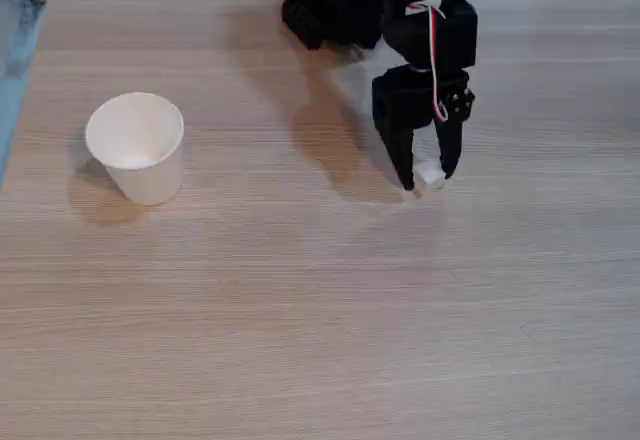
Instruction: Grasp a block and put it in the bin.
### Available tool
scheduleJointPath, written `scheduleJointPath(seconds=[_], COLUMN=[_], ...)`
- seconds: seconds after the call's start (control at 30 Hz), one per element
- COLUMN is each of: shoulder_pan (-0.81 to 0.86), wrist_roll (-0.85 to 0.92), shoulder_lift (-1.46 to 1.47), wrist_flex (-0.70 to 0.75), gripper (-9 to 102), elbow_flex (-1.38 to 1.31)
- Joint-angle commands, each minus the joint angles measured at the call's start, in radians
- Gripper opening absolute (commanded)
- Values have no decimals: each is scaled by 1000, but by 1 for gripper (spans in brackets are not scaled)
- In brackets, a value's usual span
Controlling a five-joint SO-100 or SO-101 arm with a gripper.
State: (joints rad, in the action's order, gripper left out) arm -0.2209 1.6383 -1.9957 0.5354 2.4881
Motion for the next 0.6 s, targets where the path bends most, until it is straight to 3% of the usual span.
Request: scheduleJointPath(seconds=[0.0,0.57], shoulder_pan=[-2,-8], wrist_roll=[-2,-29], shoulder_lift=[2,-66], wrist_flex=[-11,14], gripper=[26,26], elbow_flex=[-21,44])
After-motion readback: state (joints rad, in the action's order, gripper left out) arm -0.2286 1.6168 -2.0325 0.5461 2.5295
